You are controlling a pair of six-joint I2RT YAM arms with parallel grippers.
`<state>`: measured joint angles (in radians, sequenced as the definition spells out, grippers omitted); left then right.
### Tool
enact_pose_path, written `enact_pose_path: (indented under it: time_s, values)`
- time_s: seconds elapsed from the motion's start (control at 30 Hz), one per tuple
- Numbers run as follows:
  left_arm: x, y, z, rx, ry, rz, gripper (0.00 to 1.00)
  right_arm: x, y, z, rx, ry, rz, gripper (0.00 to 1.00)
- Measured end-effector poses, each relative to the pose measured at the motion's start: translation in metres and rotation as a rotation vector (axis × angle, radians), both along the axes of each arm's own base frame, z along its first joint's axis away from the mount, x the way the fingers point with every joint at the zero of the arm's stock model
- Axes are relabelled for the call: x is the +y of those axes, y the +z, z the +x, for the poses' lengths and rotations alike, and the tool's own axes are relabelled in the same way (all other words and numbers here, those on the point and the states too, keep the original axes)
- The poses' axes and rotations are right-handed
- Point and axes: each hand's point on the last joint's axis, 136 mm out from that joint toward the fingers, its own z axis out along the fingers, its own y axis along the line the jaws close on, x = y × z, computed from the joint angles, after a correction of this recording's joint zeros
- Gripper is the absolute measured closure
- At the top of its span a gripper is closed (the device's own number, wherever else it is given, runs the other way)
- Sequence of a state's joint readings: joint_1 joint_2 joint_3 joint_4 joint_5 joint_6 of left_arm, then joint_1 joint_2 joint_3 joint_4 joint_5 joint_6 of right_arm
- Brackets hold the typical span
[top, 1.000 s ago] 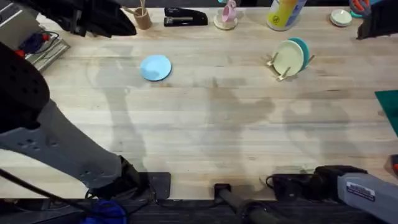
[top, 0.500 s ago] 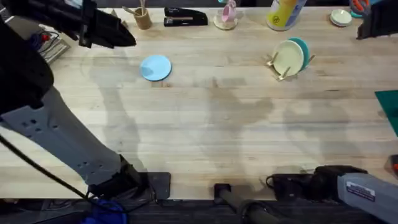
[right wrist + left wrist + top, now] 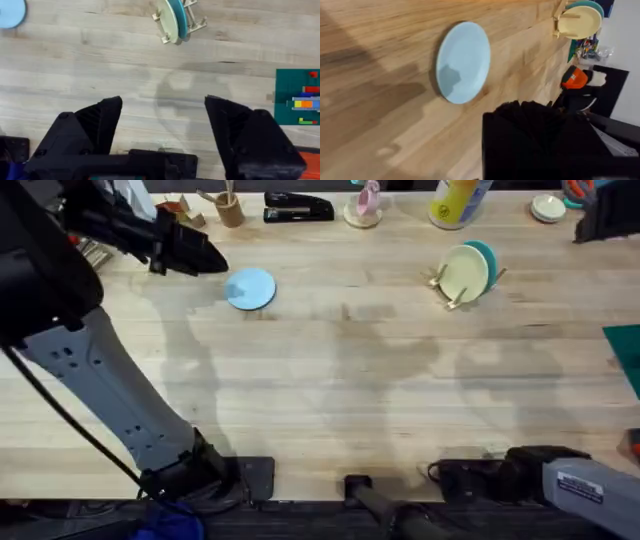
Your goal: Pick up the plates from the table one by one and place each into a slot on the dish rack.
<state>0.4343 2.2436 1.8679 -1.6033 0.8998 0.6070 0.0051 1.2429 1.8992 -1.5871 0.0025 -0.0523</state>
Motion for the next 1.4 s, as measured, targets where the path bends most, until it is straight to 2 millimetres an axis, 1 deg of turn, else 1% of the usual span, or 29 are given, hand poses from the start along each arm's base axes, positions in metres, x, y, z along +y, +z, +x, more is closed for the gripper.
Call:
enact_pose_path:
  time_s: [0.2, 0.5, 0.57, 1.4]
  values:
    - [0.003, -0.033, 0.008, 0.023, 0.001, -0.018, 0.958, 0.000, 0.000, 0.000, 0.000, 0.000, 0.000, 0.007]
    - [0.003, -0.079, 0.011, 0.082, 0.005, -0.059, 0.958, 0.000, 0.000, 0.000, 0.000, 0.000, 0.000, 0.008]
    - [0.001, -0.084, 0.012, 0.095, 0.016, -0.088, 0.959, 0.000, 0.000, 0.000, 0.000, 0.000, 0.000, 0.007]
    - [0.000, -0.085, 0.014, 0.083, 0.019, -0.099, 0.959, 0.000, 0.000, 0.000, -0.001, 0.000, 0.000, 0.008]
